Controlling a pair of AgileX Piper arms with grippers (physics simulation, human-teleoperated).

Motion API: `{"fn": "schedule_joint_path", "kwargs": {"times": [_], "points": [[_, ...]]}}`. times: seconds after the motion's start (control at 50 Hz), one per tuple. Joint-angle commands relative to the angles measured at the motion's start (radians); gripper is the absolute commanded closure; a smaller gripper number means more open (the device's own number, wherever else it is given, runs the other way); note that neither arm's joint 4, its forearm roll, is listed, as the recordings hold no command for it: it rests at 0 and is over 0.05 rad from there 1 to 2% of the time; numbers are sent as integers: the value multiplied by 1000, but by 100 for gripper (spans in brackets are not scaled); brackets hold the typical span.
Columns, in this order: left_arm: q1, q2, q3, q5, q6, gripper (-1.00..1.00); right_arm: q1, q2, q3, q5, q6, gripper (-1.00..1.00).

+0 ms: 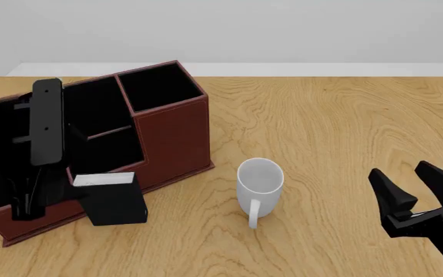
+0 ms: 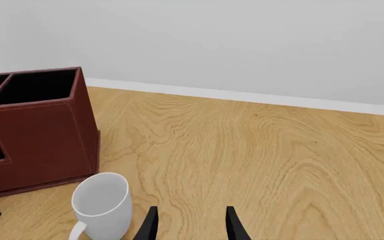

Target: Pick up the book and place it in the front compartment of the caddy.

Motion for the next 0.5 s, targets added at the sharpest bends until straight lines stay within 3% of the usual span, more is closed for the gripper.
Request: {"fn": "schedule_joint_path", "kwargs": {"times": [0.02, 0.16, 0.2, 0.26, 0.28, 0.5], "points": [[23, 13, 8, 13, 47, -100, 2, -7, -4, 10, 1, -100], [-7, 20, 38, 13, 32, -100, -16, 1, -6, 8, -6, -100], [34, 7, 53, 14, 80, -100, -19, -2, -7, 12, -6, -100], [14, 24, 47, 14, 56, -100, -19, 0, -8, 11, -4, -100], [39, 14, 57, 13, 89, -100, -18, -2, -8, 12, -6, -100], [79, 18, 70, 9, 125, -100, -13, 14, -10, 0, -6, -100]]}}
